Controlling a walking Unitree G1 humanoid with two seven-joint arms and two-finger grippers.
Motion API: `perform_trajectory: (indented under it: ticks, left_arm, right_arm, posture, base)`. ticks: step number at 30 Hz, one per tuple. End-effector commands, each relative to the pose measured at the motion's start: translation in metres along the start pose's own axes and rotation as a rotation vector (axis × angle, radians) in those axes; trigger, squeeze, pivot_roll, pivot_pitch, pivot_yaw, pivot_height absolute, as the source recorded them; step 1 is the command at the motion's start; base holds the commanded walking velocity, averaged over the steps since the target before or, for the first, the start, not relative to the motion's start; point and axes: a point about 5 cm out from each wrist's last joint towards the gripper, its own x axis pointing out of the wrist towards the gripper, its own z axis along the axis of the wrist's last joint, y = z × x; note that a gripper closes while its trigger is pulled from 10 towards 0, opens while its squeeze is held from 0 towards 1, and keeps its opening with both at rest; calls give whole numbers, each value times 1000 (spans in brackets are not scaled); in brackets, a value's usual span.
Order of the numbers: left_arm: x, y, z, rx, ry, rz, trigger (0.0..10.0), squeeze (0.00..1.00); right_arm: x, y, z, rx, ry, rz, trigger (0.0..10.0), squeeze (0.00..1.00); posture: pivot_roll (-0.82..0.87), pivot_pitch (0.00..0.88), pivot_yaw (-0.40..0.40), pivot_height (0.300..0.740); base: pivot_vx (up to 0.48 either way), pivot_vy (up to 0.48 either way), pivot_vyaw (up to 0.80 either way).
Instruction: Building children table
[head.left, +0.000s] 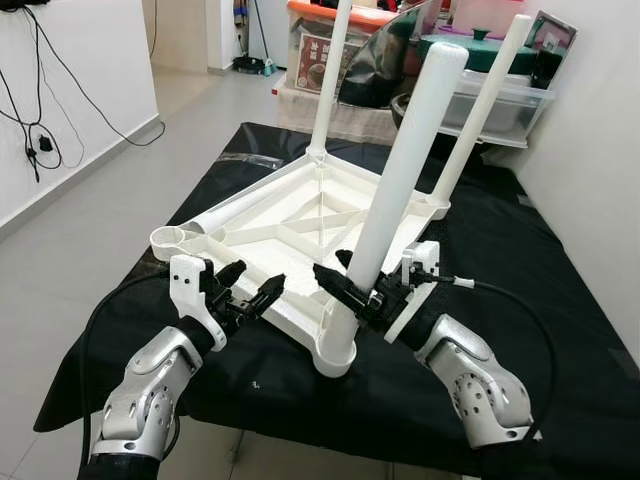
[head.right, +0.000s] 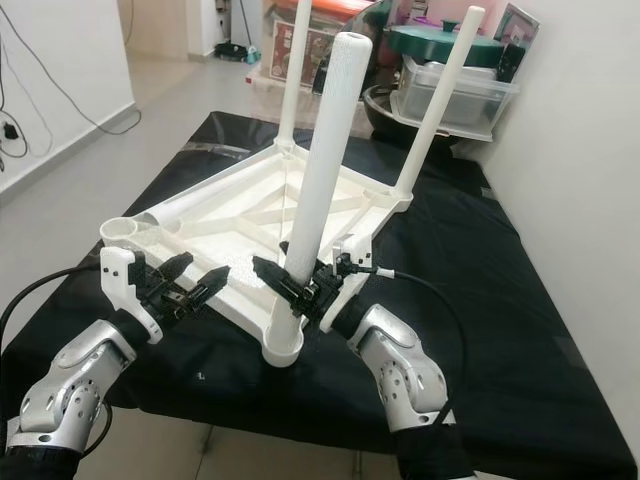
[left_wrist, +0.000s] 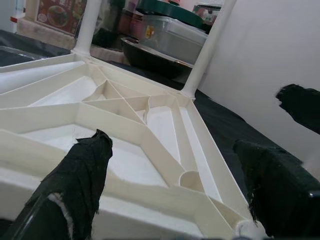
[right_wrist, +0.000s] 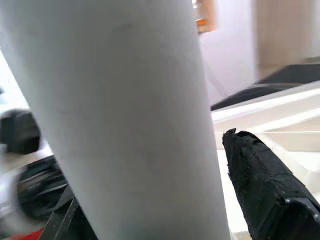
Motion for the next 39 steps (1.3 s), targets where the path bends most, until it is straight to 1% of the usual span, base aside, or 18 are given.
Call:
perform_trajectory:
  ticks: [1, 3, 4, 5, 6, 7, 8, 10, 14, 16, 20, 22, 27, 31, 32, 34, 35, 39]
  left_arm:
    - [-1, 1, -3, 4, 24, -6, 10000, 0]
    - [-1, 1, -3, 5, 25, -6, 10000, 0]
    - [-1, 1, -3, 5, 25, -6, 10000, 0]
    - [-1, 1, -3, 5, 25, -6, 10000, 0]
    - [-1, 1, -3, 5, 25, -6, 10000, 0]
    - [-1, 1, -3, 6, 24, -5, 10000, 0]
    - [0, 1, -3, 7, 23, -3, 10000, 0]
    - [1, 1, -3, 8, 21, 1, 10000, 0]
    - [1, 1, -3, 8, 19, 3, 10000, 0]
    - [2, 0, -3, 6, 18, 1, 10000, 0]
    - [2, 0, -3, 5, 17, 0, 10000, 0]
    - [3, -1, -4, 4, 15, -1, 10000, 0]
    - [2, -2, -4, 2, 12, 0, 10000, 0]
    - [1, -2, -4, 1, 9, 1, 10000, 0]
    - [1, -3, -4, 0, 8, 1, 10000, 0]
    - [1, -3, -4, -1, 8, 1, 10000, 0]
    - [1, -3, -3, -3, 7, 1, 10000, 0]
    - [1, -3, -3, -3, 9, -1, 10000, 0]
  right_arm:
    - [1, -20, 6, -65, 7, -208, 10000, 0]
    - [3, -28, 5, -109, 44, -324, 10000, 0]
    - [3, -28, 5, -109, 44, -324, 10000, 0]
    - [4, -33, 4, -127, 57, -384, 10000, 0]
    - [4, -33, 4, -127, 57, -384, 10000, 0]
    - [-6, -55, 3, -117, 71, -671, 10000, 0]
    - [-16, -69, 2, -120, 80, -880, 10000, 0]
    - [-28, -82, 3, -124, 70, -1120, 10000, 0]
    - [-29, -82, 6, -126, 38, -1188, 10000, 0]
    - [-17, -79, 8, -116, 16, -1199, 10000, 0]
    - [-9, -78, 10, -98, -3, -1184, 10000, 0]
    - [7, -76, 14, -68, -44, -1155, 10000, 0]
    - [16, -78, 22, -103, -85, -1147, 10000, 0]
    - [17, -83, 30, -137, -113, -1148, 10000, 0]
    - [14, -85, 33, -152, -134, -1155, 0, 0]
    - [13, -87, 35, -162, -151, -1160, 0, 0]
    - [7, -91, 36, -156, -172, -1182, 0, 0]
    - [6, -91, 33, -146, -176, -1162, 0, 0]
  posture:
    - [81, 0, -121, 740]
    - [81, 0, -121, 740]
    - [81, 0, -121, 740]
    - [81, 0, -121, 740]
    - [81, 0, -121, 740]
    - [82, 0, -128, 740]
    - [85, 0, -131, 740]
    - [87, 0, -134, 740]
    - [87, 0, -134, 740]
    - [82, 0, -134, 740]
    - [84, 0, -137, 740]
    - [89, 0, -142, 740]
    - [97, 0, -150, 740]
    - [98, 0, -152, 740]
    - [97, 0, -152, 740]
    - [96, 0, -151, 740]
    - [95, 0, -150, 740]
    - [93, 0, -140, 740]
  base:
    - [0, 0, 0]
    - [0, 0, 0]
    - [0, 0, 0]
    - [0, 0, 0]
    - [0, 0, 0]
    - [0, 0, 0]
    - [0, 0, 0]
    - [0, 0, 0]
    - [0, 0, 0]
    - [0, 0, 0]
    - [0, 0, 0]
    - [0, 0, 0]
    - [0, 0, 0]
    - [0, 0, 0]
    - [0, 0, 0]
    - [0, 0, 0]
    - [0, 0, 0]
    - [0, 0, 0]
